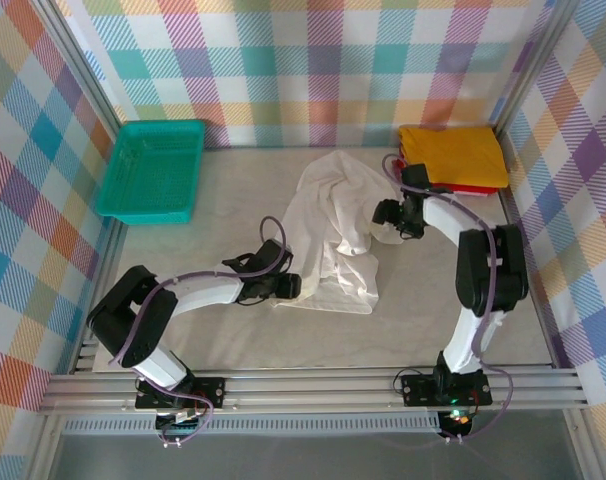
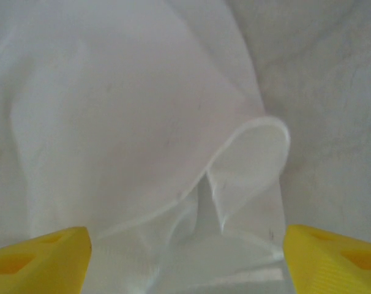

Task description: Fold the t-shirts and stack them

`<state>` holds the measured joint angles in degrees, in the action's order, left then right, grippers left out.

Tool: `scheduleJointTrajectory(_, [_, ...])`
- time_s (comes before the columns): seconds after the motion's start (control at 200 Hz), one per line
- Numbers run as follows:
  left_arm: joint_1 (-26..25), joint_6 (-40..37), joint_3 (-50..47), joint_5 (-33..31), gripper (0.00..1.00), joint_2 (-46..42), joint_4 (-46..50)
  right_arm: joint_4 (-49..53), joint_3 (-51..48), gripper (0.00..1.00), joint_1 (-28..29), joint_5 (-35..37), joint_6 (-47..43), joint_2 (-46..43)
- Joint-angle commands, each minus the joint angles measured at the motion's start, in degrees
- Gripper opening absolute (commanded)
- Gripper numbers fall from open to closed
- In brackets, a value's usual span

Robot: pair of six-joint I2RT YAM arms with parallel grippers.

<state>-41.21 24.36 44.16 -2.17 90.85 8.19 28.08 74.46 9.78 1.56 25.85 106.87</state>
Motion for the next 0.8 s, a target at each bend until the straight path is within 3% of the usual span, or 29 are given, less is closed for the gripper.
scheduleJointTrajectory(0.0, [1.0,3.7,-1.9,-7.7,0.36,1.0,-1.2,1.4,2.2,0.66,-0.8,1.5,1.5,3.4])
scheduleJointTrajectory(0.045, [1.9,6.2,-2.3,-10.3,0.17,0.8,-0.1,0.7,2.6,0.56,-1.1,1.1,1.6,4.6])
scheduleJointTrajectory(0.08, [2.8,7.1,-2.9,-10.4,0.08,0.4,-0.7,0.4,2.9,0.51,-1.3,0.4,1.5,5.4])
scheduleJointTrajectory(0.175, [5.6,7.5,-3.0,-11.2,0.0,-1.4,-1.4,-0.2,2.6,0.22,-1.7,-0.7,1.5,5.5])
scheduleJointTrajectory(0.255, [8.3,6.6,-0.2,-15.1,0.0,-2.6,2.8,-1.4,0.3,0.0,-1.8,0.0,1.6,1.9])
scheduleJointTrajectory(0.35, [13.3,5.9,2.1,-17.8,0.0,-5.6,7.2,-2.1,-4.1,0.0,-1.9,3.1,2.2,-5.5])
scheduleJointTrajectory(0.555, [26.7,2.4,1.7,-15.6,0.0,-15.8,7.3,0.1,-12.5,0.0,-5.8,7.2,2.9,-23.4])
scheduleJointTrajectory(0.71, [31.3,-5.2,8.6,-15.0,0.0,-13.1,12.3,2.8,-15.6,0.0,-7.8,11.9,1.8,-33.8])
scheduleJointTrajectory(0.795, [32.1,-7.4,12.5,-15.3,0.25,-9.0,14.4,3.6,-15.8,0.0,-7.8,10.0,1.2,-34.3])
